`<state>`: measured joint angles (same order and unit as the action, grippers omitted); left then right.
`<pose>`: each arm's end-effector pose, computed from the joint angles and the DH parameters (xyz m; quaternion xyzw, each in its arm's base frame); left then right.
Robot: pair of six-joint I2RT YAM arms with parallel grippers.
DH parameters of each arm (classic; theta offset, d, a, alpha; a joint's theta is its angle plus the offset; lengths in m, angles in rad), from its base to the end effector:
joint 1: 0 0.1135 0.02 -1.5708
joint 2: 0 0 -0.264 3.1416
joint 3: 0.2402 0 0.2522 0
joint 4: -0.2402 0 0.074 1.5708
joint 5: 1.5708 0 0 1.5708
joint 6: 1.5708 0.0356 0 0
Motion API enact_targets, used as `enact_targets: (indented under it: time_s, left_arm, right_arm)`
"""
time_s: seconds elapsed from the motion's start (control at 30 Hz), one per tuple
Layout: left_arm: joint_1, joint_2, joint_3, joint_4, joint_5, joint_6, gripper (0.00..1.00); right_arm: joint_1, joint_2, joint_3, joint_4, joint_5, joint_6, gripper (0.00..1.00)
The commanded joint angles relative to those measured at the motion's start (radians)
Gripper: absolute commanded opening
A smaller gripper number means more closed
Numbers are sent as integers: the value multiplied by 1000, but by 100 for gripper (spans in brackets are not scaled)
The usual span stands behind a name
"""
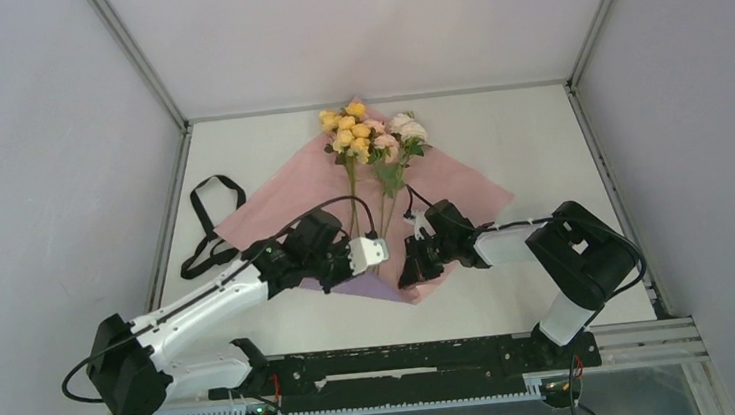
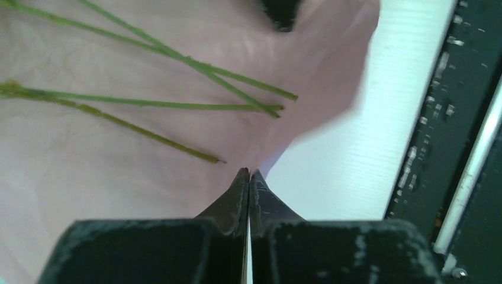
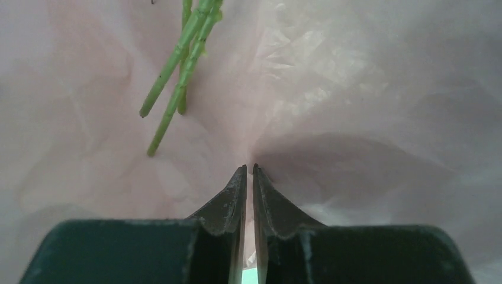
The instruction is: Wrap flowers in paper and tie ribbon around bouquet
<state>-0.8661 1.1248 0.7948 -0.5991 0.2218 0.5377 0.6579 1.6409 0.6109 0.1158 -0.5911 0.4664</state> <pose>0.1381 -0.1745 0.2420 0.6356 0.6977 -0.1548 0.2921 0.2088 0.1864 0.1157 -0.1801 0.8924 0.3977 0.1140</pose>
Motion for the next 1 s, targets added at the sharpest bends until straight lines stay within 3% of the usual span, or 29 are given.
enact_targets:
  time_s: [0.0,0.27,0.47,0.6,0.77,0.97]
  left_arm:
    - [100,97,92,30,18,-70,0]
    - [213,267,140,55,60,-82,0]
    - [221,334,148,58,53,-78,0]
    - [232,357,151,69,50,-90,0]
    - [239,370,156,71,60,-96,0]
    - [240,371,159,69,66,-95,0]
  right_arm:
    - [-20,16,-8,-35,75,41,17]
    - [-46,-87,-7,-157,25,-47,22]
    - [-48,-280,11,-251,-47,-171,36]
    - [-52,-355,10,-212,-55,-202,47]
    - [-18,-318,11,-45,-129,-213,65]
    - [32,-195,10,24,-79,-214,65]
